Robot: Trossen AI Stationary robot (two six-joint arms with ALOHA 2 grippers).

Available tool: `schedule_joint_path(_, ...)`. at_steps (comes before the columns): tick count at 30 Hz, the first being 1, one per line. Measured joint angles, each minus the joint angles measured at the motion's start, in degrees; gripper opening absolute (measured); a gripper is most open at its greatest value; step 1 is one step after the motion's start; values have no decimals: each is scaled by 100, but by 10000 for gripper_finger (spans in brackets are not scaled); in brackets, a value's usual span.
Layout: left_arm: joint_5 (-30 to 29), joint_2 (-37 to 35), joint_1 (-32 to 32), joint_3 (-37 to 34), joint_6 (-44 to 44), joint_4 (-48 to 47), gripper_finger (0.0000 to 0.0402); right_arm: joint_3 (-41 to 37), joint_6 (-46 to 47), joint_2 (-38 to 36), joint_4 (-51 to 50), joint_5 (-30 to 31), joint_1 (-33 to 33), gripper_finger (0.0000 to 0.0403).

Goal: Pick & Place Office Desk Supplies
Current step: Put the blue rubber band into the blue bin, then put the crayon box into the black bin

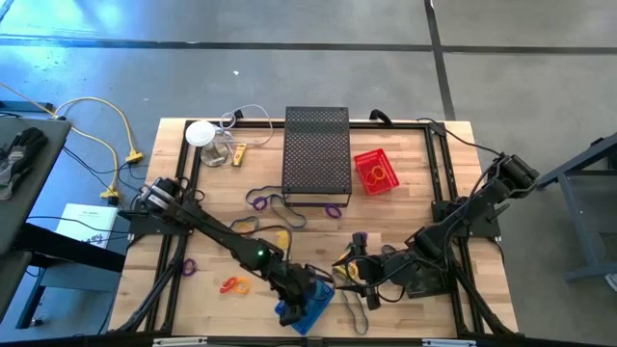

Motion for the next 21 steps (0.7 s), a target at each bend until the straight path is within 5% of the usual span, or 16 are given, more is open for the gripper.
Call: schedule_joint_path(21,-283,-107,70,0,795,-562,139,0,-17,0,0,21,-4,250)
